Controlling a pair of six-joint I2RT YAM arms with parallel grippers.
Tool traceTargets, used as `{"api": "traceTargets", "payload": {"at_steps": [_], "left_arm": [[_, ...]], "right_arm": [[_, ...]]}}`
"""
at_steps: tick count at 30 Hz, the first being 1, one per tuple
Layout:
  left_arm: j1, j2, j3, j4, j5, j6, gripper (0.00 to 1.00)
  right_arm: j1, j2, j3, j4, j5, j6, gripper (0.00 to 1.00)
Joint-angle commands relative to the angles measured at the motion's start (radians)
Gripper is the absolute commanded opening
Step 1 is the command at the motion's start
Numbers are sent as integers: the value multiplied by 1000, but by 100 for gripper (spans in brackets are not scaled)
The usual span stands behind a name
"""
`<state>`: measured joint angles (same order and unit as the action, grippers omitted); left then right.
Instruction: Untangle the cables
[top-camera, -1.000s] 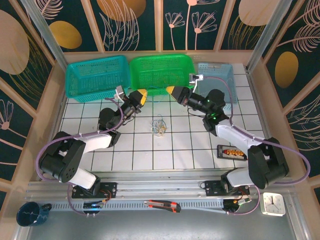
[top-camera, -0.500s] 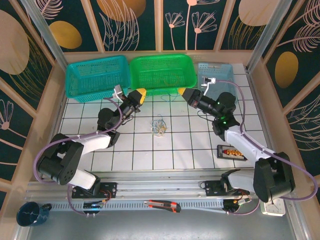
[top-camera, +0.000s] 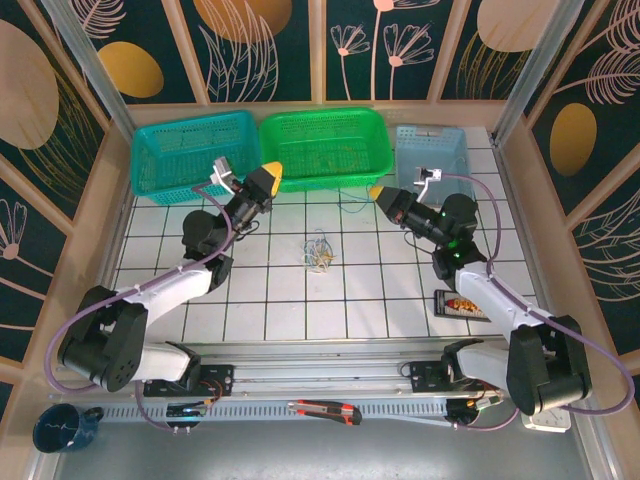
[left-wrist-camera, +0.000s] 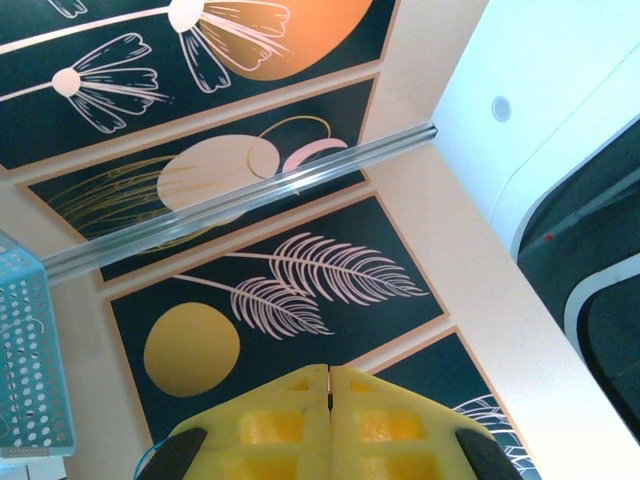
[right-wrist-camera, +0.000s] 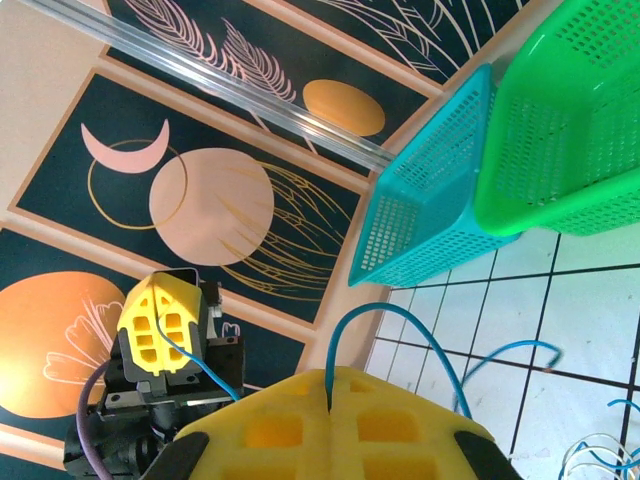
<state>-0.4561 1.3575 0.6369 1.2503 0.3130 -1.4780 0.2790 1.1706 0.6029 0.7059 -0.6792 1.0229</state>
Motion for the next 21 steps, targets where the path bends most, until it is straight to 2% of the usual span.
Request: {"api": "traceTargets", "payload": {"at_steps": [1,8,17,21], "left_arm": [[6,-18,68,-24,29,51,0],[7,-21,180,-187,115,170,0],[7,-38,258,-371,136,303,0],[8,-46,286,-445,132,364,0]], "right_arm": [[12,26,1,36,-20,-13,0],[66,104,52,43,-68,-33,2],[81,152,85,47,-101,-42,40],[59,146,77,24,-93,-53,45]]}}
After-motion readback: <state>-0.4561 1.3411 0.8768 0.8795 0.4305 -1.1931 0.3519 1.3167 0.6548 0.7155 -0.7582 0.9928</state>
